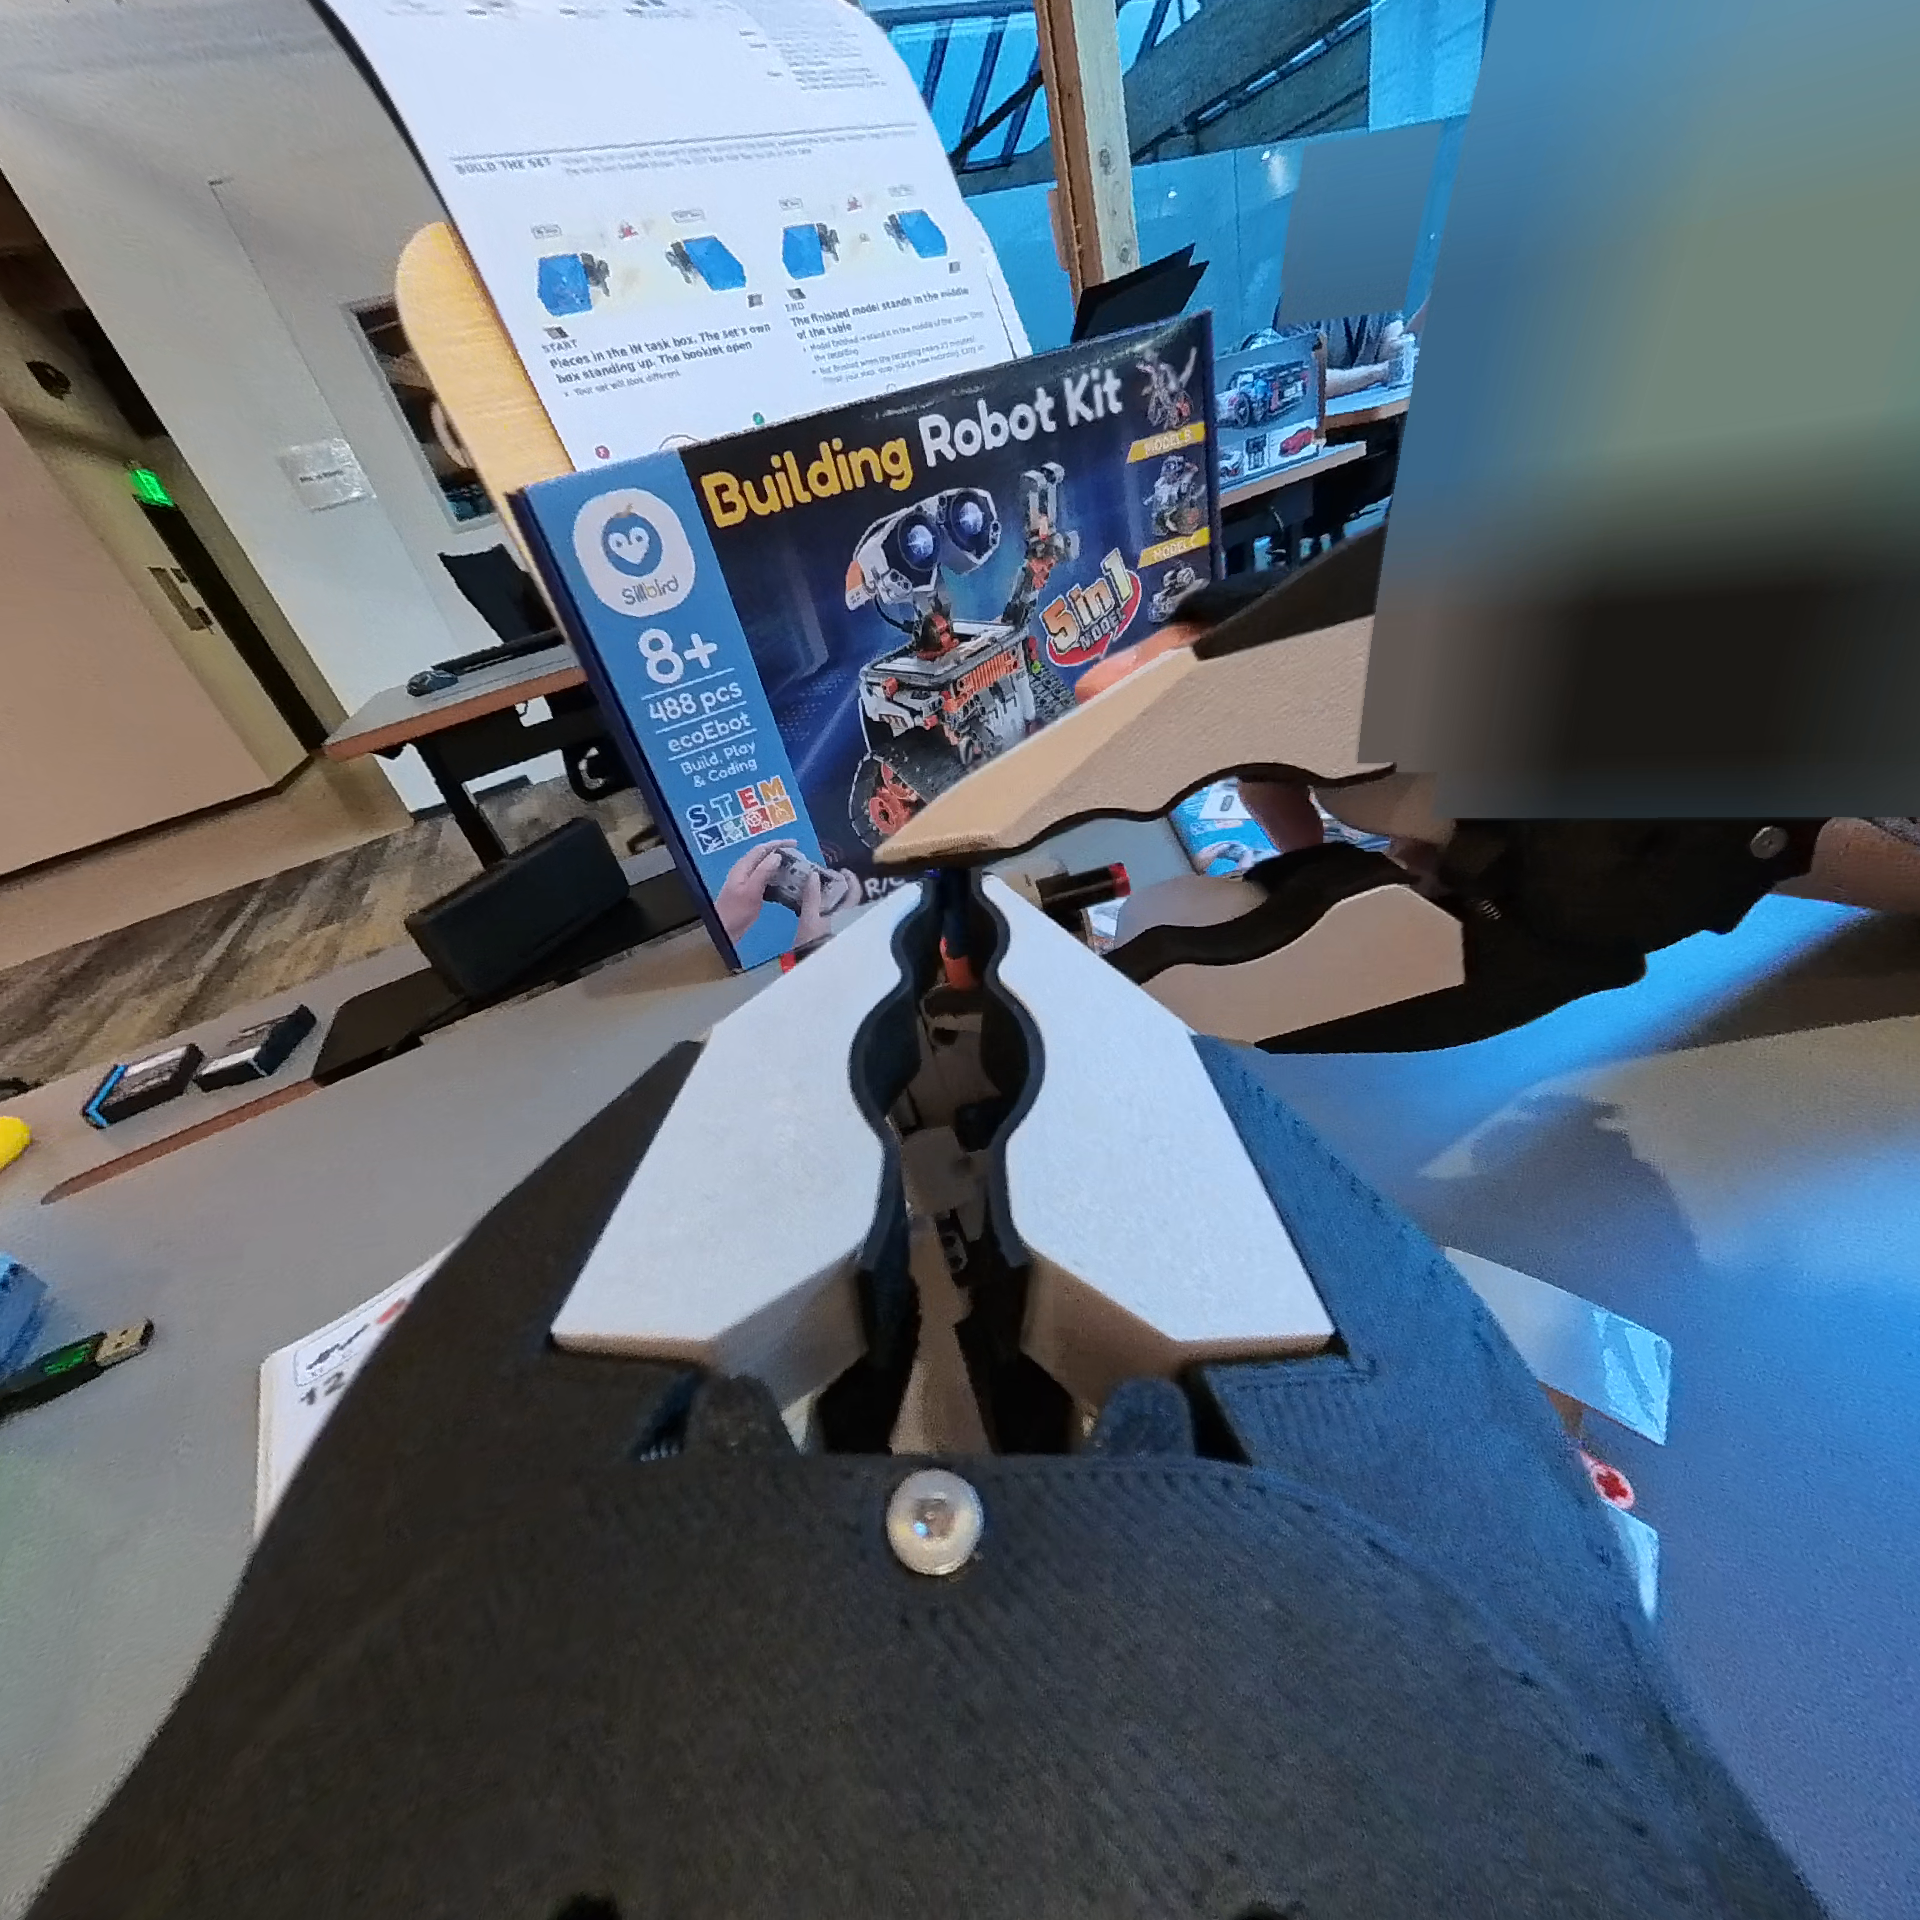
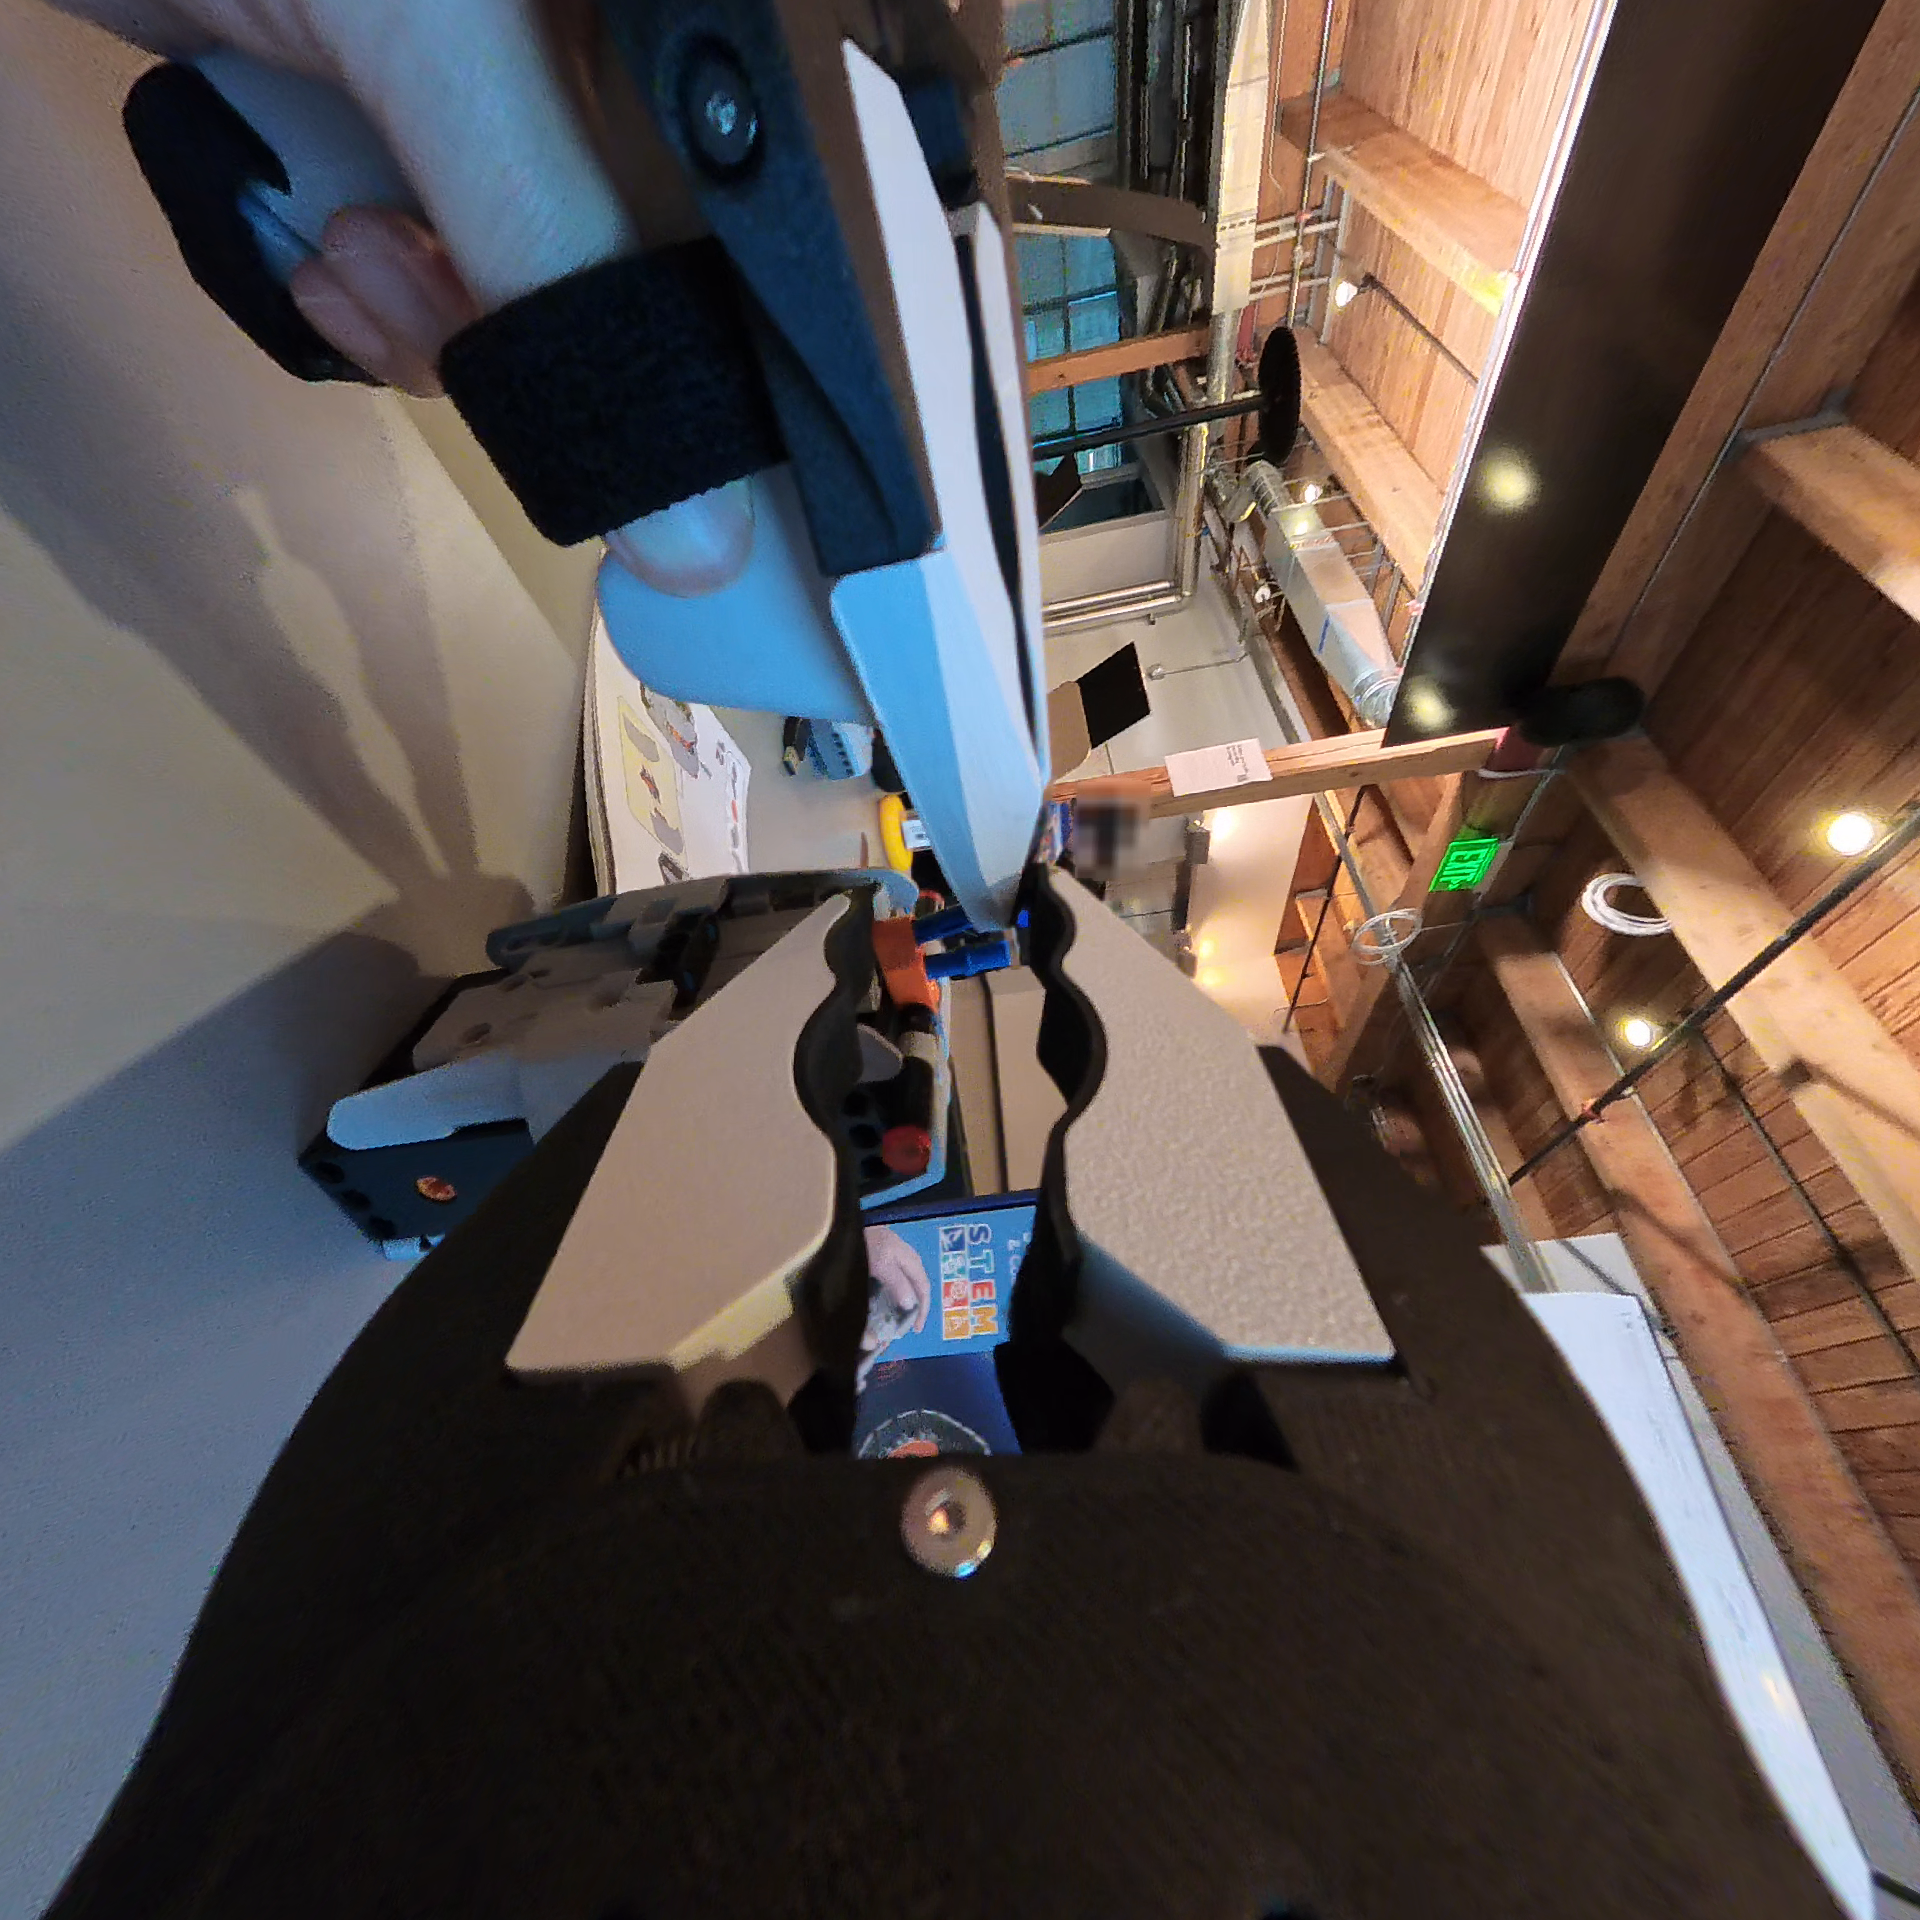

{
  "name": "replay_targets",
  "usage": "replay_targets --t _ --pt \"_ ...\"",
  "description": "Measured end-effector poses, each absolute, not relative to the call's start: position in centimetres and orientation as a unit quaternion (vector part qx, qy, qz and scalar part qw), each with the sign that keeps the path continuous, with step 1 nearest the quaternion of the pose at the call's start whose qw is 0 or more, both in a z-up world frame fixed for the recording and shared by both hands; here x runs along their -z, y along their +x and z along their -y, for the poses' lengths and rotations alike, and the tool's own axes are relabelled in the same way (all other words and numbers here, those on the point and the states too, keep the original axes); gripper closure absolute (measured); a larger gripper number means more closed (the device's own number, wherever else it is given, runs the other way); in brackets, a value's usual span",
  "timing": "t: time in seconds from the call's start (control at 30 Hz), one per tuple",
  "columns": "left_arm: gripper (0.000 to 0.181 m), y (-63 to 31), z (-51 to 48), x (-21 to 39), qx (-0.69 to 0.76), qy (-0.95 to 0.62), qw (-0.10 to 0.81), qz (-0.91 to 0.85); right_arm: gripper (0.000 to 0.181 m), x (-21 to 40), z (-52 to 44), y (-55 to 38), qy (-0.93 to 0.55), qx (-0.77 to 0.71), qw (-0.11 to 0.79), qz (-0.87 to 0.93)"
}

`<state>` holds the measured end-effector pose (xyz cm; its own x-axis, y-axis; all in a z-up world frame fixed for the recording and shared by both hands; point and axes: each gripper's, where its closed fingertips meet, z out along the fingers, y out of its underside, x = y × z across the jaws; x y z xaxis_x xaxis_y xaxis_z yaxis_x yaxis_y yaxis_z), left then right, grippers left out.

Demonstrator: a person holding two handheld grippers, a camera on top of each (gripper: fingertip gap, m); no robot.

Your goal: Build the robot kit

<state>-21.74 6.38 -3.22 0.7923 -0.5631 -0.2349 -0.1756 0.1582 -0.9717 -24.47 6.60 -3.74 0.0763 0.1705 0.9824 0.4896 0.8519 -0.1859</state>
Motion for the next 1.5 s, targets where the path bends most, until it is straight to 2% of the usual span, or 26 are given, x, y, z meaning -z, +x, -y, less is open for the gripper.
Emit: replay_targets --t 0.3,0.73,1.23,1.3,1.37,1.4,1.5 --pt "0.178 -21.7 -6.6 3.4 0.173 -0.652 0.678 -0.29 0.152 3.9 -6.6 -24.5 -0.27 0.08 0.692 0.665" --pt "0.179 -22.0 -6.5 3.6 0.173 -0.646 0.686 -0.284 0.154 4.2 -6.8 -24.7 -0.246 0.124 0.679 0.68" --pt "0.179 -21.9 -6.9 3.7 0.186 -0.657 0.672 -0.285 0.156 4.2 -7.0 -24.7 -0.265 0.1 0.681 0.675" --pt "0.169 -22.2 -6.8 3.4 0.175 -0.649 0.686 -0.278 0.155 4.1 -7.0 -24.7 -0.253 0.113 0.687 0.672" --pt "0.142 -22.7 -6.6 2.9 0.178 -0.643 0.696 -0.265 0.154 4.1 -7.0 -24.6 -0.248 0.115 0.69 0.671" --pt "0.135 -23.0 -6.4 2.6 0.195 -0.64 0.698 -0.256 0.153 4.1 -7.0 -24.5 -0.251 0.11 0.689 0.671" --pt "0.141 -24.0 -5.2 1.1 0.277 -0.615 0.703 -0.227 0.144 4.2 -7.0 -24.2 -0.259 0.098 0.689 0.67"
